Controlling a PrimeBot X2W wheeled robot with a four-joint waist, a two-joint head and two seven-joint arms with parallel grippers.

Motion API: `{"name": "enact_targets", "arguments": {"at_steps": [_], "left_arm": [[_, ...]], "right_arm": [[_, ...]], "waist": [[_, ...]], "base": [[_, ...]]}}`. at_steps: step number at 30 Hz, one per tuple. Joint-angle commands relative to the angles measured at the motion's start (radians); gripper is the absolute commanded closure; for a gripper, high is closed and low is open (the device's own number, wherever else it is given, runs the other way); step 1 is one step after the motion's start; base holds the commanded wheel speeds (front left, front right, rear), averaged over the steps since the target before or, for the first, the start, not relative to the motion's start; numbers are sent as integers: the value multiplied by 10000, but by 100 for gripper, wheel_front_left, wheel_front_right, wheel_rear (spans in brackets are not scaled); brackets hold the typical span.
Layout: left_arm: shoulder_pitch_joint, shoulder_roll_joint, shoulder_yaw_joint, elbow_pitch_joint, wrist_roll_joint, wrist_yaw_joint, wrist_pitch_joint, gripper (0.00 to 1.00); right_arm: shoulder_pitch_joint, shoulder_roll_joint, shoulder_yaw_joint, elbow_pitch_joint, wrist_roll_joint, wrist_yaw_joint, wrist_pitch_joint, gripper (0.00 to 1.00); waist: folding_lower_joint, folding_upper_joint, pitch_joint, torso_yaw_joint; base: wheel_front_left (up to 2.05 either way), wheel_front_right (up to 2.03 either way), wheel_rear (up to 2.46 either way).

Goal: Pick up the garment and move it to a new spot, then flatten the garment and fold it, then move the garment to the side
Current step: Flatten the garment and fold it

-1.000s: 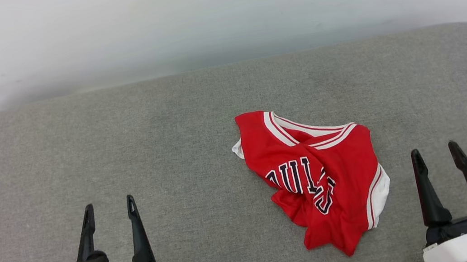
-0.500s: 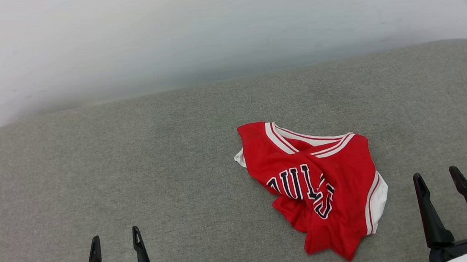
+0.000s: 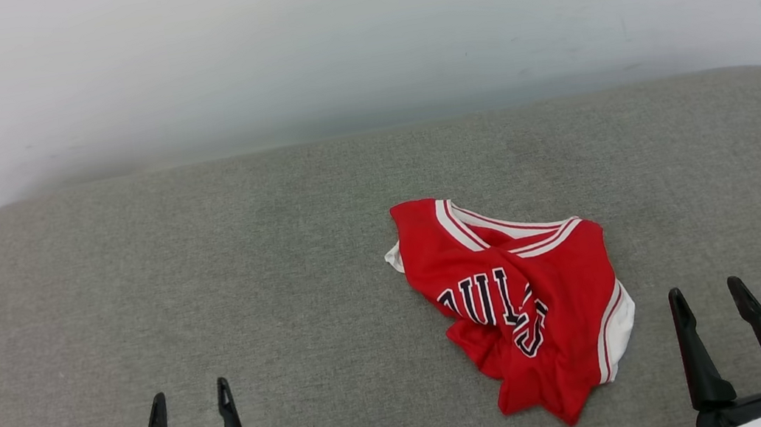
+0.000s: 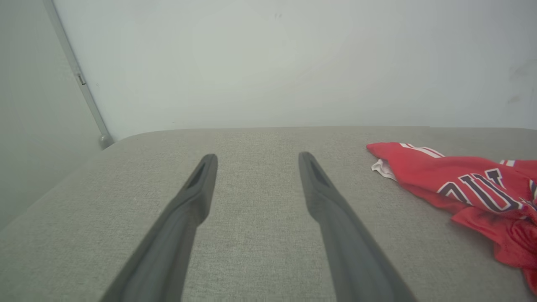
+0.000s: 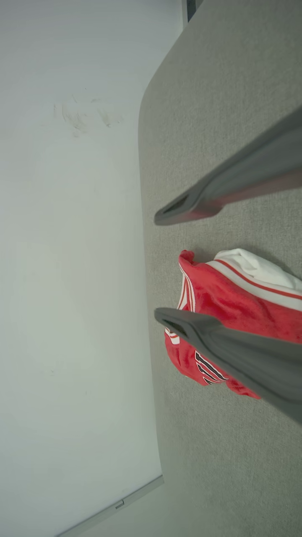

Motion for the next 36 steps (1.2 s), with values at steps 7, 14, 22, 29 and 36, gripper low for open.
{"name": "enact_targets", "arguments": {"at_steps": [7,14,22,29,36], "left_arm": [[-1710,224,521,593,-123,-779,-26,0],[-4586,1023,489,1300,-27,-1767,-26,0],[-8007,1562,-328,2333,135,-2510,1155,0],[-10380,1718,-1664,3243,-525,-2816,3031,0],[-12234,2560,-4823,3748,-2468,-2827,5532,0]], "right_arm": [[-336,16,48,-138,-132,-3,-17,0],[-807,18,-16,-311,-289,-3,-17,0],[-1390,16,-58,-511,-392,-3,-17,0],[-1827,16,-52,-618,-449,-3,-17,0],[-2182,15,-18,-739,-372,-3,-18,0]], "waist": [[1,0,380,-169],[1,0,1109,-302],[1,0,2042,-496],[1,0,2677,-742],[1,0,3160,-1027]], "base": [[0,0,0],[0,0,0],[0,0,0],[0,0,0],[0,0,0]]}}
